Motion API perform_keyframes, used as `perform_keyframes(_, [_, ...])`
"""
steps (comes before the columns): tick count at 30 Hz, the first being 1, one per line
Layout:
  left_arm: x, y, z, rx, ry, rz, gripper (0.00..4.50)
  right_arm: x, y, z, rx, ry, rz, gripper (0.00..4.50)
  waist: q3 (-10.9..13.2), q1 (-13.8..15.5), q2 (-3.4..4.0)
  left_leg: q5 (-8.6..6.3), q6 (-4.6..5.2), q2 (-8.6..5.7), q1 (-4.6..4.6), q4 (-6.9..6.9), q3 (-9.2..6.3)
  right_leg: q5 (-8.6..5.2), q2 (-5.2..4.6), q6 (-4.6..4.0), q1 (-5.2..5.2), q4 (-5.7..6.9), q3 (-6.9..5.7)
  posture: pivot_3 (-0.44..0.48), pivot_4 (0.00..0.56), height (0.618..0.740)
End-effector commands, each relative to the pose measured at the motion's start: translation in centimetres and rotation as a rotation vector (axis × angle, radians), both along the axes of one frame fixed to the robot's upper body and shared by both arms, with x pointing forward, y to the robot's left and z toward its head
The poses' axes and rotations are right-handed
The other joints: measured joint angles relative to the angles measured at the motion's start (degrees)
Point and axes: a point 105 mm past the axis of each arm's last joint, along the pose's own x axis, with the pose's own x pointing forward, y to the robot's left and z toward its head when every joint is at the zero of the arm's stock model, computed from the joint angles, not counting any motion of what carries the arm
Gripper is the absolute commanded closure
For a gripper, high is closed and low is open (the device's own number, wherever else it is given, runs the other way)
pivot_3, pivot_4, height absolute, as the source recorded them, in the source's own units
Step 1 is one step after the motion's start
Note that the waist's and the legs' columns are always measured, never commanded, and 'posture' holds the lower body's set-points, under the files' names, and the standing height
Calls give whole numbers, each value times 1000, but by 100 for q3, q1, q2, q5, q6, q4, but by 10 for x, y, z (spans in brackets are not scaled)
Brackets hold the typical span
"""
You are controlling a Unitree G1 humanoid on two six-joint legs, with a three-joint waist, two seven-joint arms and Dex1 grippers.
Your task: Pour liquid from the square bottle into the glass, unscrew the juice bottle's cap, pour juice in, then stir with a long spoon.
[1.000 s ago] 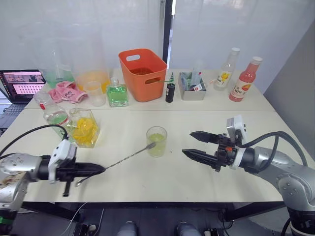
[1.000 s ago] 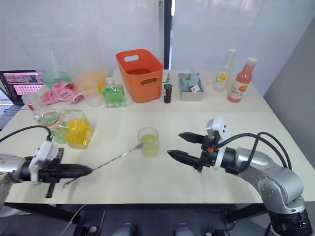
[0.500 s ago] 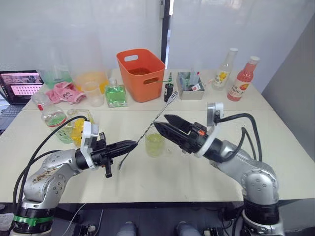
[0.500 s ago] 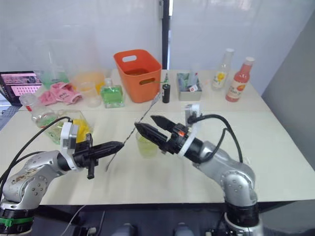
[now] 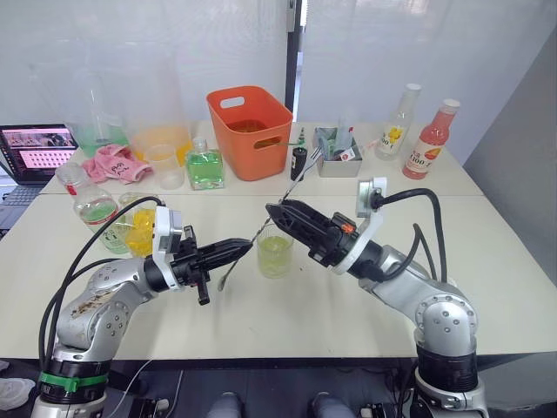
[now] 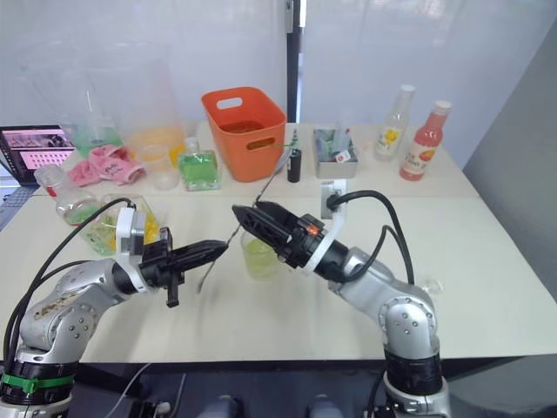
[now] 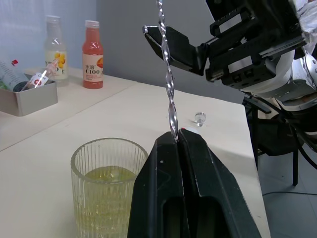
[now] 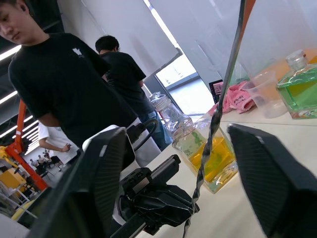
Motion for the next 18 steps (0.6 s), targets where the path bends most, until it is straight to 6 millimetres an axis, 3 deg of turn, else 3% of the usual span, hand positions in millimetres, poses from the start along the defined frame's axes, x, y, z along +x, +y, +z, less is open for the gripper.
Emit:
perform_keyframes(1, [-5, -6, 11, 6, -60, -24, 4500, -4, 0, 13, 42, -49, 16, 2560, 0, 0, 0, 0, 0, 0, 0, 0, 0, 0, 0, 0, 0, 0, 0, 0, 150, 739])
perform_keyframes(7, [-7, -11, 9, 15, -63, -39, 4500, -2, 0, 13, 41, -53, 16, 4491, 0, 0, 0, 0, 0, 0, -1, 0, 0, 0, 0, 0, 0, -1, 0, 0, 150, 739])
perform_keyframes(18, [-2, -8, 10, 47, -68, -15, 4500, 4, -2, 7, -1, -51, -27, 4491, 0, 0, 0, 0, 0, 0, -1, 0, 0, 0, 0, 0, -1, -1, 0, 0, 150, 739])
